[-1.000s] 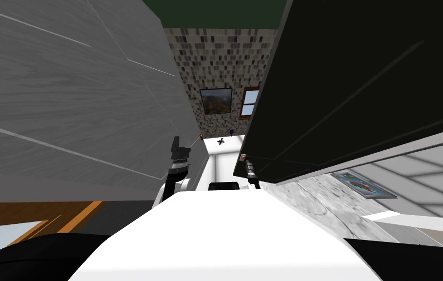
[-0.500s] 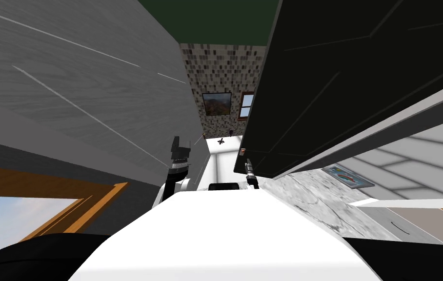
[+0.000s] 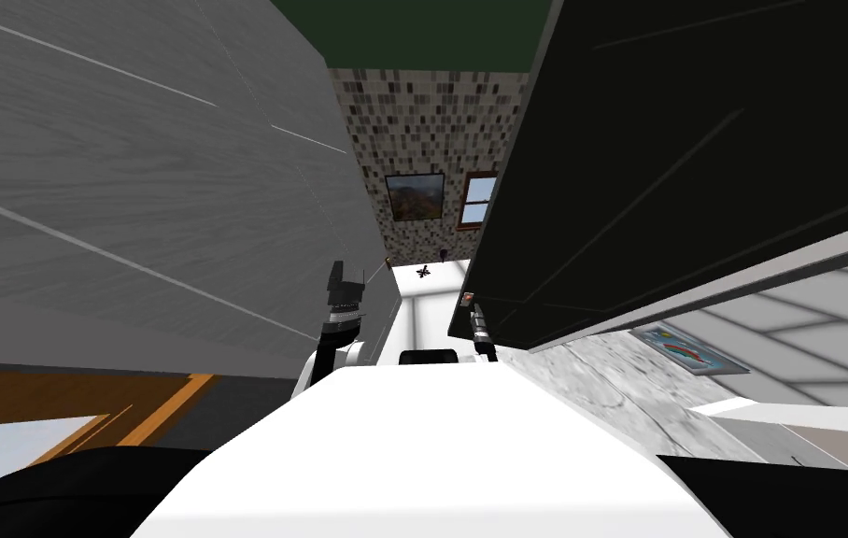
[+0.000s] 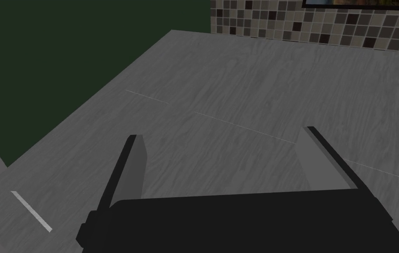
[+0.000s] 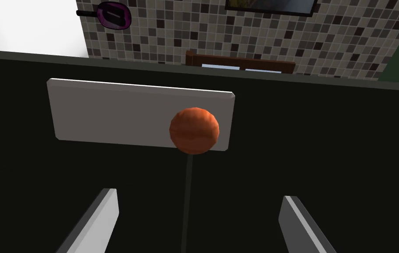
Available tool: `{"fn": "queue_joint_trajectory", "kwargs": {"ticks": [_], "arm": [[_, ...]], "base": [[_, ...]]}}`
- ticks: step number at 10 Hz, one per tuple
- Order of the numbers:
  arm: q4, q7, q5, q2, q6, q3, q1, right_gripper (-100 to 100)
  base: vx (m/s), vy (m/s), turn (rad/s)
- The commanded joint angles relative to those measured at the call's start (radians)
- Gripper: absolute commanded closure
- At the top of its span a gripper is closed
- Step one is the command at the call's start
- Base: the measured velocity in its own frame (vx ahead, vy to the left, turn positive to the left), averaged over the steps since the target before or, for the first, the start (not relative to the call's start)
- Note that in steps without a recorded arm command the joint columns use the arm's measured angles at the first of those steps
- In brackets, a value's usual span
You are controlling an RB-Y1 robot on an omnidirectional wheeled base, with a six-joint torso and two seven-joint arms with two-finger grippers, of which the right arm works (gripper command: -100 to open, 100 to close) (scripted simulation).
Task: Push the door open
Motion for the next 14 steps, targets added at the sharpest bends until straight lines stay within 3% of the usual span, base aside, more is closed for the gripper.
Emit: {"fn": "queue_joint_trajectory", "kwargs": {"ticks": [1, 4, 5, 6, 11, 14], "arm": [[0.006, 0.002, -0.001, 0.002, -0.006, -0.003, -0.003, -100], [0.017, 0.005, -0.004, 0.016, -0.016, -0.009, -0.008, -100], [0.015, 0.004, -0.003, 0.012, -0.014, -0.008, -0.007, -100], [0.015, 0.004, -0.003, 0.012, -0.014, -0.008, -0.007, 100], [0.015, 0.004, -0.003, 0.012, -0.014, -0.008, -0.007, 100], [0.017, 0.011, -0.011, 0.004, -0.01, -0.024, -0.008, 100]], "base": [[0.192, -0.012, 0.025], [0.194, -0.02, 0.02], [0.077, 0.0, -0.003], [-0.016, 0.002, -0.001], [-0.012, 0.0, 0.003], [0.133, 0.006, -0.03]]}}
